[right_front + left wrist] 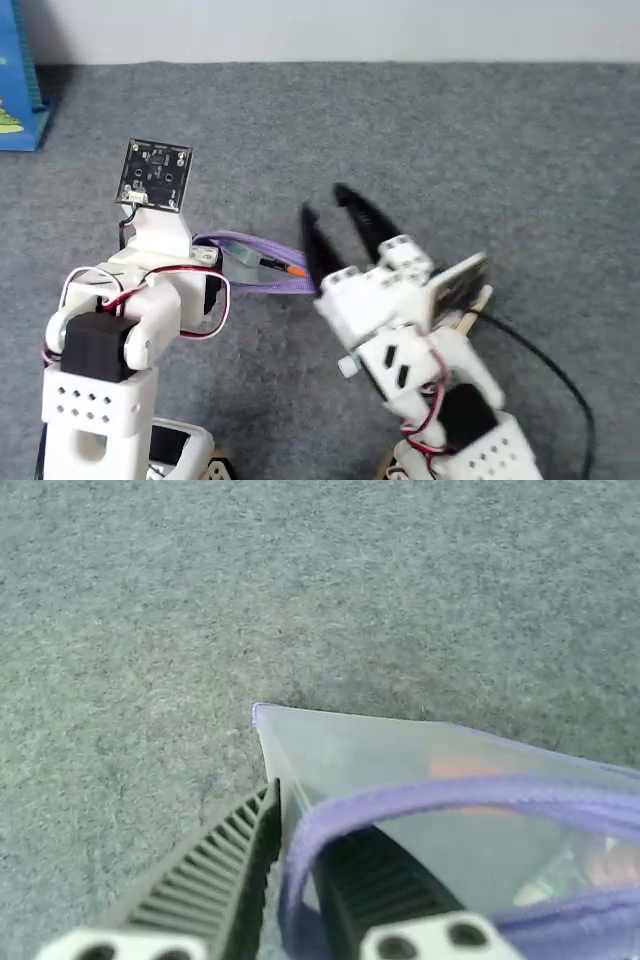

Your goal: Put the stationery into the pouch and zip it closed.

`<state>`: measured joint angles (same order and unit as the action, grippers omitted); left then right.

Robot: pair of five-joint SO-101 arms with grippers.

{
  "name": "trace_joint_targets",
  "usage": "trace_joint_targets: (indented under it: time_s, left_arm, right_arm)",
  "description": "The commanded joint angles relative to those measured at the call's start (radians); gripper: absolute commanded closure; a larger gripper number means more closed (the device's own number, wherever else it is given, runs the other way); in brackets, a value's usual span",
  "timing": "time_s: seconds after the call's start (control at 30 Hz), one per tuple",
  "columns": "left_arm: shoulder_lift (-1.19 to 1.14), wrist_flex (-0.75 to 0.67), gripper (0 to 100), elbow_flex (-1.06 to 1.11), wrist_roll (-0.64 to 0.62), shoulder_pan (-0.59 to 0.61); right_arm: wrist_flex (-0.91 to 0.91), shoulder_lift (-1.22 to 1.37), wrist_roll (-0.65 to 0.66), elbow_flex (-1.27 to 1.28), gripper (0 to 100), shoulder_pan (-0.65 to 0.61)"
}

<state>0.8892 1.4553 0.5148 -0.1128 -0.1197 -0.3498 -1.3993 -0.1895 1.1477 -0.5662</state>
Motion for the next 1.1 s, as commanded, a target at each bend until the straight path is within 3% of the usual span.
trace_joint_targets:
  time_s: [0.0,0.2,0.53,1.07]
  left_arm:
    - [-0.005,-0.028,99,0.008,-0.006,-0.002]
    - [0.0,-0.028,99,0.015,-0.006,-0.002]
    - [0.002,-0.023,99,0.016,-0.006,-0.002]
    - [0.002,-0.023,99,0.016,-0.006,0.0]
  right_arm:
    - [-0.285,-0.015,-0.074,-0.152,85.8,0.099]
    - [-0.559,-0.005,-0.075,-0.157,85.8,0.197]
    - [-0.889,0.101,-0.203,-0.157,85.8,0.211]
    - [-0.802,0.662,-0.318,-0.163,85.5,0.236]
